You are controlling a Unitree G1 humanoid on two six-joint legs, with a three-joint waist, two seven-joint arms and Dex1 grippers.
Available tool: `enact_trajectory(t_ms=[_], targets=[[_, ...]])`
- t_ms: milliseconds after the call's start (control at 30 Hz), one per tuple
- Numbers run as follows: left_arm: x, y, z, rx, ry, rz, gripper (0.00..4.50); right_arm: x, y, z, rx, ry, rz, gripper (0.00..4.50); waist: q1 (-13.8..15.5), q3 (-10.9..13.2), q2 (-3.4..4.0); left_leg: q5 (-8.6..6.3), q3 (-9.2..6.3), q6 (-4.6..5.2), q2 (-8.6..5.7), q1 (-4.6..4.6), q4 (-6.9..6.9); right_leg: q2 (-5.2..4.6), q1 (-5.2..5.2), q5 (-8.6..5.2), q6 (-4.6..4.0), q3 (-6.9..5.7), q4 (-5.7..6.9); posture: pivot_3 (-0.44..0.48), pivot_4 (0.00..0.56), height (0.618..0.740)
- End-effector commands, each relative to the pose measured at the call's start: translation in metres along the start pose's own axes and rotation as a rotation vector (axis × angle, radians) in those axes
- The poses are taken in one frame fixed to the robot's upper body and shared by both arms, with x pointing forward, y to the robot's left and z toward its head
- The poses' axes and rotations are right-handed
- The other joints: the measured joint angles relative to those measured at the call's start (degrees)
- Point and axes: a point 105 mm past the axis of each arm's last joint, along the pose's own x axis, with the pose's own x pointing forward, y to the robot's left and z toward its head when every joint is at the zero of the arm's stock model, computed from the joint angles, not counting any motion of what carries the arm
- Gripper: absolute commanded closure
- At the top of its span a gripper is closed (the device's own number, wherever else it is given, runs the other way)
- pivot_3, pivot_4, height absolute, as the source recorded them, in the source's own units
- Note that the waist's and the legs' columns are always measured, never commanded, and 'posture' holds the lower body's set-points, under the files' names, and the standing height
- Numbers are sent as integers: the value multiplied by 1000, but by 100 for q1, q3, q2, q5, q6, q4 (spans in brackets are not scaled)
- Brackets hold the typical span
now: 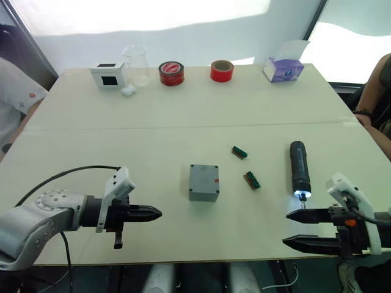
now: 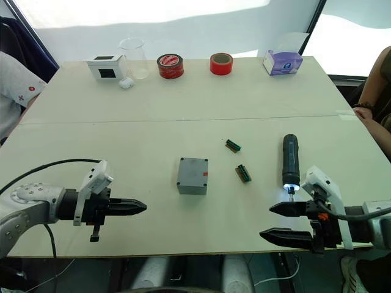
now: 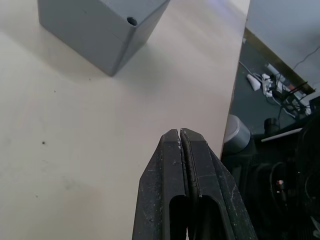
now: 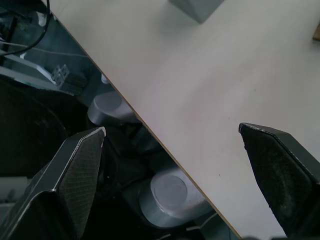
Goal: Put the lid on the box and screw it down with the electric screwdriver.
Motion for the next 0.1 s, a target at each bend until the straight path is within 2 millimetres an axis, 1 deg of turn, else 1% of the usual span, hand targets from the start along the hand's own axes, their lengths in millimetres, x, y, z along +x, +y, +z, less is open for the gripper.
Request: enact_trajectory(t_ms=[33,100], targets=[[1,-5,4,29,-19,5,4500,-2,4,5,-56,-6,18,27,15,1,-2,0,0,0,0,0,0,0,0,0,0,0,0,0,150,740],[1,-8,4,28,-22,5,4500,0,5,7,-64,-14,35,27,18,0,-3,0,0,0,-1,0,0,-2,3,0,-1,1,-1,0,150,740]])
